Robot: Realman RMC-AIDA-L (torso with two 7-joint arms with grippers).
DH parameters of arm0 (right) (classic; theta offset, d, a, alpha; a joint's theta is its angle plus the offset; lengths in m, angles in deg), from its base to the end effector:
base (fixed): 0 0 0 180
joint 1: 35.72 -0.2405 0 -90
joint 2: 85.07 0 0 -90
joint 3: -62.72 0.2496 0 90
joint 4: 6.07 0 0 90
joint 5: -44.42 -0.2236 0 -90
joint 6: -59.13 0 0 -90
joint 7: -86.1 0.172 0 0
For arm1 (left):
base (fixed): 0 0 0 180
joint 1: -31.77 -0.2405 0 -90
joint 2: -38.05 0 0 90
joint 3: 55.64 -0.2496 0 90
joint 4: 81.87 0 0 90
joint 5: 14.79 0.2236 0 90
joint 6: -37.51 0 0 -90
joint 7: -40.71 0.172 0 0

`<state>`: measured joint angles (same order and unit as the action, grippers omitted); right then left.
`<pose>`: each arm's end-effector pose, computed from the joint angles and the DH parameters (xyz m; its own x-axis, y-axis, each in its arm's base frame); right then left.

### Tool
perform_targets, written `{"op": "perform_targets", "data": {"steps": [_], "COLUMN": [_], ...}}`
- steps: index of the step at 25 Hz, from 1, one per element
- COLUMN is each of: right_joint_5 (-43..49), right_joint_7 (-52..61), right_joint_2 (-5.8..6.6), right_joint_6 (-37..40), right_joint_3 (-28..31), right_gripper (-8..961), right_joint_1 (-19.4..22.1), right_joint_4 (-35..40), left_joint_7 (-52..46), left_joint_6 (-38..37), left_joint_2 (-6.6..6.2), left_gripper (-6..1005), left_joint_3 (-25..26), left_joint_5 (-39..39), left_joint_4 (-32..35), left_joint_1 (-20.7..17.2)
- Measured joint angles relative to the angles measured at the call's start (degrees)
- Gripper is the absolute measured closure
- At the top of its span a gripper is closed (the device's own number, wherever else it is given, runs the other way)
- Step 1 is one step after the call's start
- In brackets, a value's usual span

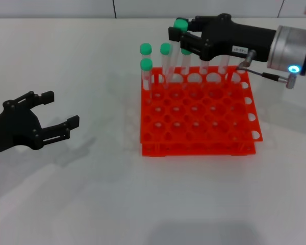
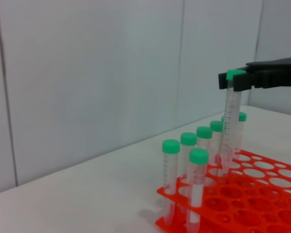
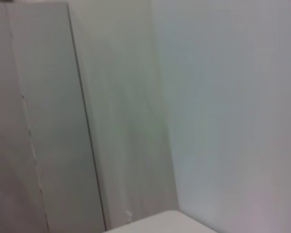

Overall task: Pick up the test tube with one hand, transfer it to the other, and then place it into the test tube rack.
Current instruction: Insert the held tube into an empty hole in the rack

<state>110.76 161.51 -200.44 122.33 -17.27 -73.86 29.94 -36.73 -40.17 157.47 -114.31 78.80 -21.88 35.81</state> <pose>0.1383 0.4238 -0.0448 0.7355 -0.1381 -0.6633 -0.3894 -0.8873 -0.2470 -0.3044 0.2974 0.0244 0.8133 0.2570 0.5221 0.5128 -0.7406 -0.4342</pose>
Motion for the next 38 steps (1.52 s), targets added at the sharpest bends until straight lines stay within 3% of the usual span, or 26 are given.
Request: {"op": "perform_targets", "data": {"steps": [9, 38], "right_joint_5": [-0.3, -0.5], "right_joint_7": [1.2, -0.9], "right_joint_2": [-0.55, -0.82], "right_joint_6": [-8.0, -12.8], "right_joint_3": [-6.4, -9.2], "right_gripper": [689, 688], "right_joint_1": [0.4, 1.2], "right_joint_4": [3.4, 2.5], "left_joint_7": [1.5, 3.3], "left_joint_6": [0.4, 1.2], "left_joint_2": [-0.08, -0.08], "left_gripper": [121, 123], "left_joint_3": [1.4, 1.4], "left_joint_5": [-0.2, -0.3], "left_joint_4": [-2.4, -3.1], "left_joint_1": [1.2, 2.6]}}
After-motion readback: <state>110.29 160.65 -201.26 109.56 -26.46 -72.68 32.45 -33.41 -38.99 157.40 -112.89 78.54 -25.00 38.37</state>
